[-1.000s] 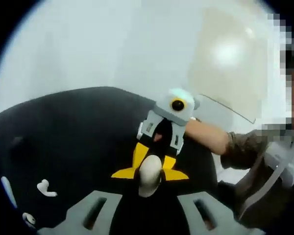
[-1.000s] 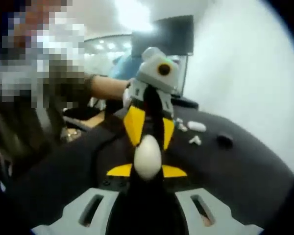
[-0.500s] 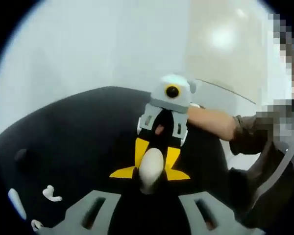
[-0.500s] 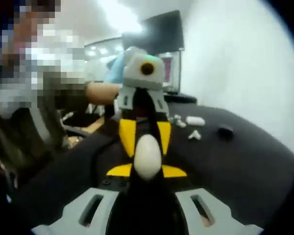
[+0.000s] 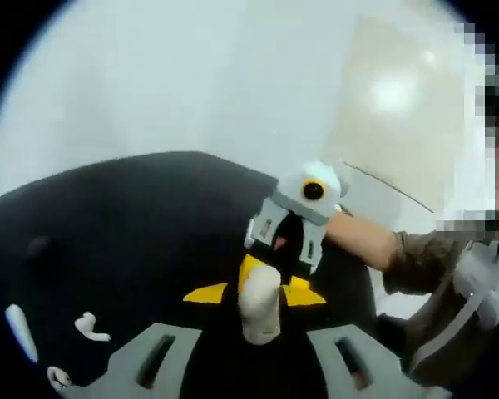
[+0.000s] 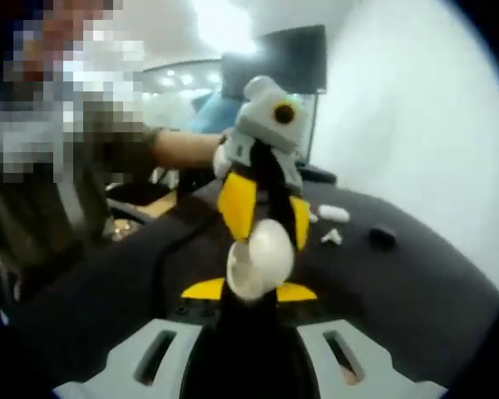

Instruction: Pick up three earphones and place each one into its charging case using tactile feedback, ensure that each earphone is properly inserted and securely positioned inside the case.

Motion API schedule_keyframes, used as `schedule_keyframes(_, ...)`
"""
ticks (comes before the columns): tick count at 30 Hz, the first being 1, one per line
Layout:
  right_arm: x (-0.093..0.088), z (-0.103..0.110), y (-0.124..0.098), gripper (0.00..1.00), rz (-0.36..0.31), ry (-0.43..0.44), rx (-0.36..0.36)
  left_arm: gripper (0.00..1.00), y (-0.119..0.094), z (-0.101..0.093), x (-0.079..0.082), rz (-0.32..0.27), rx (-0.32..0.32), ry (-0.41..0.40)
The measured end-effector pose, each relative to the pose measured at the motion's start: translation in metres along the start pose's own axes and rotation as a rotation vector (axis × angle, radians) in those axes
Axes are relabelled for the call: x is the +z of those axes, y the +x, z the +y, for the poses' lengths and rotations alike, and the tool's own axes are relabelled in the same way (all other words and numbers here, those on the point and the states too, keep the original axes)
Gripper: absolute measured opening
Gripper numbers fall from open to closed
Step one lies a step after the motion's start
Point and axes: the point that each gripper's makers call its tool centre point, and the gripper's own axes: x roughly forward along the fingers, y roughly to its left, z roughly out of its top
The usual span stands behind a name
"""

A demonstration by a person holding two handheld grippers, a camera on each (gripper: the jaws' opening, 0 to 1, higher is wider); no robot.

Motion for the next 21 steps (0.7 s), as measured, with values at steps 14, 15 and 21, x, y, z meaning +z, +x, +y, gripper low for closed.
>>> schedule_keyframes(14, 0.002, 0.000, -0.002, 0.21, -0.012, 0.085, 0.008, 0.20, -0.128, 0.077, 0.080, -0.253, 0.326, 0.112)
schedule_keyframes(15, 0.002, 0.000, -0.002, 0.21, -0.012, 0.082, 0.008, 0.20, -0.135, 0.083, 0.078, -0.247, 0.346, 0.105)
schedule_keyframes(21, 0.003, 0.001, -0.002, 0.21, -0.015, 0.084, 0.010, 0.17, -0.165, 0.109, 0.016, -0.074, 0.349, -0.001)
